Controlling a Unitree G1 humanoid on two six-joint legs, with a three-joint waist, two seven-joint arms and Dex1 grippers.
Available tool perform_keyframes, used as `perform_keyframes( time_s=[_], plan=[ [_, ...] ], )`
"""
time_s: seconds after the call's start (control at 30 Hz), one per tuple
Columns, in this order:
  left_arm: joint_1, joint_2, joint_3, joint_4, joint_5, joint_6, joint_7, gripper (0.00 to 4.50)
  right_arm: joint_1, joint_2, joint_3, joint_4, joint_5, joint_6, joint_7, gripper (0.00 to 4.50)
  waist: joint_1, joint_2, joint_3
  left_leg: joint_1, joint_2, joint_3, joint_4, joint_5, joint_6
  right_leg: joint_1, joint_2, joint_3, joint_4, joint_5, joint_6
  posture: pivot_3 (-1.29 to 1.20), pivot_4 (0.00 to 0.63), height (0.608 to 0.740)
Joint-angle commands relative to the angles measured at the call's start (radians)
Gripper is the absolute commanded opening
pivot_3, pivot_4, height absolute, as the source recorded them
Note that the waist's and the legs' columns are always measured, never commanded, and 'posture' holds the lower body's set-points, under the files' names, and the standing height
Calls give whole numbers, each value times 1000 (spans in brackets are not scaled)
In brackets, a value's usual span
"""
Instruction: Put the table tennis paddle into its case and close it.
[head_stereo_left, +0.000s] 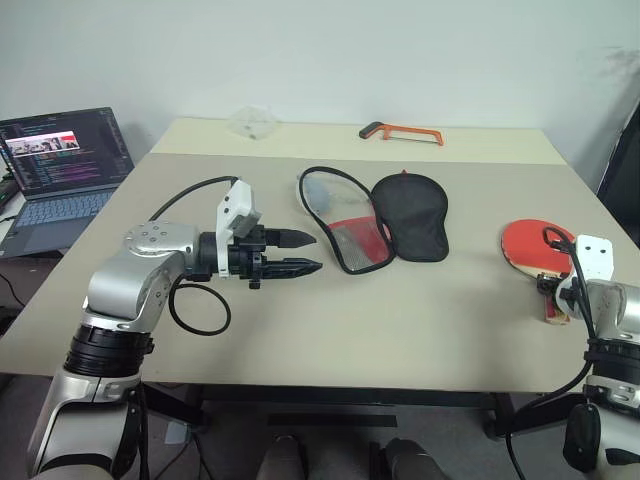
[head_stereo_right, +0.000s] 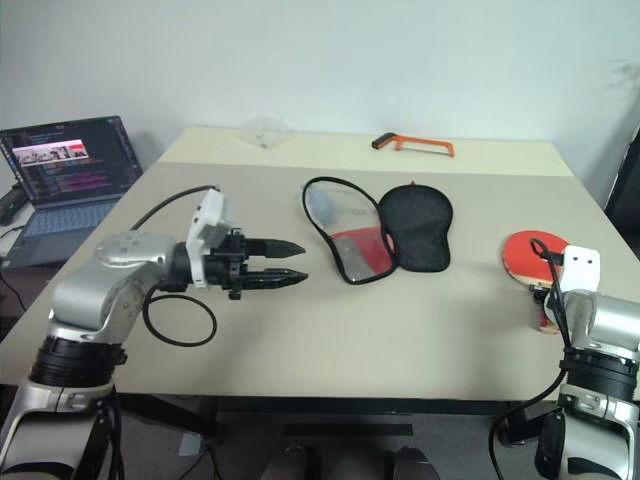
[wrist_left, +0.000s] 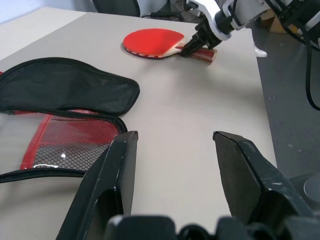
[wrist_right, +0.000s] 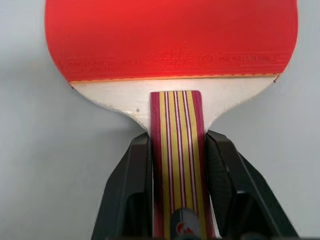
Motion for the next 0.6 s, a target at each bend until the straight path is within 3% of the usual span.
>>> perform_keyframes(
  time_s=[0.03,0.2,0.37,0.6],
  plan=[
    [-5,18,37,-26,1,-14,12,2620,-120,20,78,-106,1,-51,-20,1093,-9,1,0,0,0,0,0,0,0,0,0,0,0,0,0,0,150,740],
    [12,25,48,-47,-8,-2,27,2620,-317,125,165,-19,7,-123,-53,1093,-26,2,1,0,1,-1,-5,0,0,-2,2,0,1,-1,-3,0,150,740],
    [27,21,49,-76,-15,12,44,2620,-466,263,224,204,6,-267,-72,1093,-26,2,1,0,1,0,-10,0,0,-3,1,-1,-1,-1,-5,0,150,740],
    [79,31,79,-146,-36,49,73,2620,-530,377,211,434,19,-395,-129,1093,-7,1,1,-2,0,0,-13,0,0,-5,0,-2,-2,-1,-5,0,150,740]
  ],
)
